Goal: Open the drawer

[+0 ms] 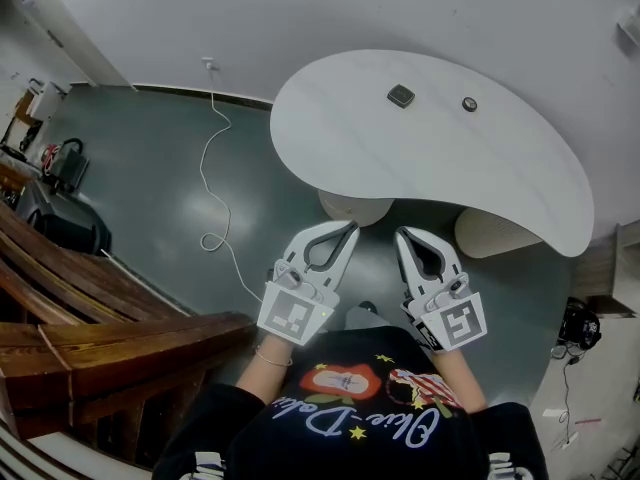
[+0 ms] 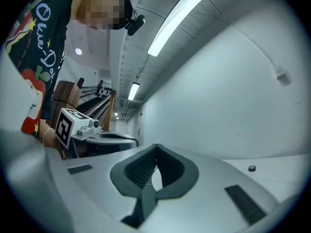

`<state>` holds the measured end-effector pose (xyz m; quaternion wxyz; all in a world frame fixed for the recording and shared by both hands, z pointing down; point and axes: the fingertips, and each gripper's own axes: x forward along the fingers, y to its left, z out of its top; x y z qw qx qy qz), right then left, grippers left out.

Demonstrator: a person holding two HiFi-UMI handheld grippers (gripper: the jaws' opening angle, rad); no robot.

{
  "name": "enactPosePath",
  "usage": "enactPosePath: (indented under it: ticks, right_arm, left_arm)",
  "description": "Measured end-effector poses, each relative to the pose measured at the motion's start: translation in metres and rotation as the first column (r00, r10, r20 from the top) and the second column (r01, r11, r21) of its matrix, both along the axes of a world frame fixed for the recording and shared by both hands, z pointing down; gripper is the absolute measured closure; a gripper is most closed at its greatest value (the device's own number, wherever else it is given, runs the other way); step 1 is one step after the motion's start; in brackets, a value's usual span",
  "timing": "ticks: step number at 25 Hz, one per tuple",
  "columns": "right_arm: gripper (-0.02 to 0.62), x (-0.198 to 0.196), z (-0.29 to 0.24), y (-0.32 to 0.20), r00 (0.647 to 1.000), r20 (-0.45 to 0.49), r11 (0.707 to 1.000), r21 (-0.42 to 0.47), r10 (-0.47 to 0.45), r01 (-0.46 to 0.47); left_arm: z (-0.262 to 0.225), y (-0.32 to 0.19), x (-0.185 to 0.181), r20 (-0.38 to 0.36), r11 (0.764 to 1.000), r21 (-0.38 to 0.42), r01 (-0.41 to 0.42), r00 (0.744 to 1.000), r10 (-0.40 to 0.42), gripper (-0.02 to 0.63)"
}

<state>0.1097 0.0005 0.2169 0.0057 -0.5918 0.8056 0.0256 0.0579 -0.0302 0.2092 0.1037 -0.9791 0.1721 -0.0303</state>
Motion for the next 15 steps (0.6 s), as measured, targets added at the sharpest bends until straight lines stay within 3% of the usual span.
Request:
enactPosePath:
  ticks: [15]
  right_arm:
    - [0.598, 0.043, 0.049, -0.018, 0.998, 0.056, 0.998, -0.064, -0.014, 0.017]
  left_arm:
    - [0.054, -0.018, 0.029, 0.031, 0.989, -0.125, 0.075, 0.997, -0.072, 0.604]
